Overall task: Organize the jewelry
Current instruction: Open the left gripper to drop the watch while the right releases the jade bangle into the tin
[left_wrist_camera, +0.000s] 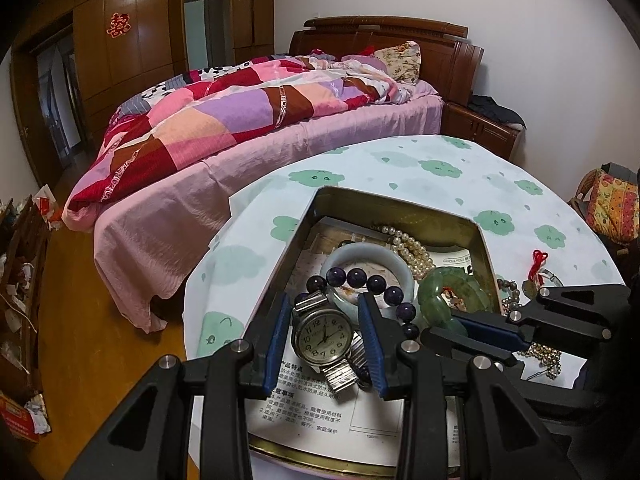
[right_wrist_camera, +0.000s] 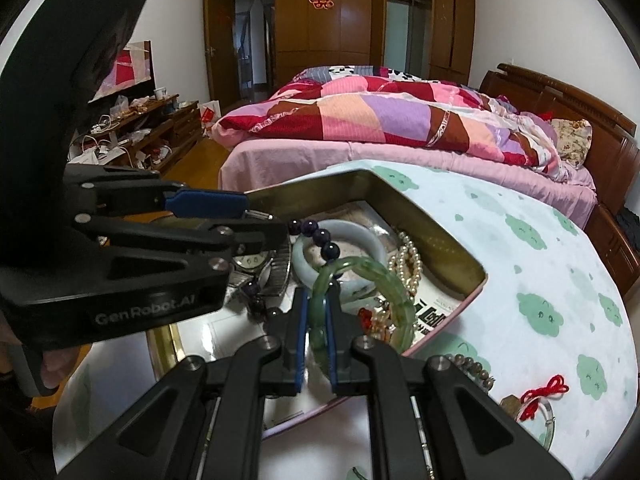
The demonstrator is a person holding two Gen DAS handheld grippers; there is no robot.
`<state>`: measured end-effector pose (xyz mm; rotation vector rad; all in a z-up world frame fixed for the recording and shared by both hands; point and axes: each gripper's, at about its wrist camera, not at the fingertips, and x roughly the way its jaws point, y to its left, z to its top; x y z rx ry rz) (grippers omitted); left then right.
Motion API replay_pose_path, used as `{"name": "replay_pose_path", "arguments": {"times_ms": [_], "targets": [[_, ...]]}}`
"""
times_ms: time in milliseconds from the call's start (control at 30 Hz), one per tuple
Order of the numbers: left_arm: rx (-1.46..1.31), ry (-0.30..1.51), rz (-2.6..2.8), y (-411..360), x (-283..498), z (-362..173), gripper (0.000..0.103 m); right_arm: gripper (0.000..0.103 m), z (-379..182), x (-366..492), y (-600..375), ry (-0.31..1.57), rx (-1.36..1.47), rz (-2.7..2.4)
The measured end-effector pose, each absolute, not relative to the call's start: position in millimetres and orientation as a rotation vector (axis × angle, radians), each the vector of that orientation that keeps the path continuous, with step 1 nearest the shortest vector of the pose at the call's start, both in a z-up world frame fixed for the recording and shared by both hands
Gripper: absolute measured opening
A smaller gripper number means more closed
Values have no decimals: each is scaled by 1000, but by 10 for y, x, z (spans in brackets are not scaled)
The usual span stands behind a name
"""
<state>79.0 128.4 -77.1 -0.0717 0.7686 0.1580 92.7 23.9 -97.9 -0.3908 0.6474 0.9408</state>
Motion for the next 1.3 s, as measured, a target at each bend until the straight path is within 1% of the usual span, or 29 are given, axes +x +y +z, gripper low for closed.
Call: {"name": "replay_pose_path", "arguments": {"times_ms": [133,233,300,333,367,400,433,467,633,767,833,1000,1133,1233,1300], "targets": [[-66,770,161,1279,792,-770,36,14,-1008,932,229,653,-390,939],[-57,774,162,1270,795,-770,37,14,-1018,938,217,652,-386,934],[-55,776,160,1266,796,-765,43,14,-1023,941,213,654,-384,932],[-51,773,165,1260,792,-755,50,19,-1024,946,206,654,-382,931],[-47,765,169,1252,784,-741,55,30,-1023,942,207,652,-379,931],[-45,757,169,1239,778,-729,56,38,-1018,942,200,647,-376,928],[-45,751,166,1233,770,-712,58,52,-1009,938,186,639,-370,925],[-43,748,167,1228,767,-700,60,54,-1002,931,180,632,-366,924],[-42,743,188,1267,761,-672,61,54,-999,919,193,625,-375,920],[-47,746,211,1298,772,-675,66,55,-1010,917,205,627,-381,919],[-51,736,209,1305,762,-657,67,56,-1018,907,214,621,-392,916],[-58,726,221,1331,747,-627,68,57,-1047,882,229,610,-409,907],[-66,730,236,1328,747,-641,72,57,-1044,858,221,596,-411,900],[-68,722,244,1299,730,-629,72,65,-1023,810,223,580,-423,896],[-72,704,245,1277,698,-588,73,66,-982,788,182,567,-419,895]]}}
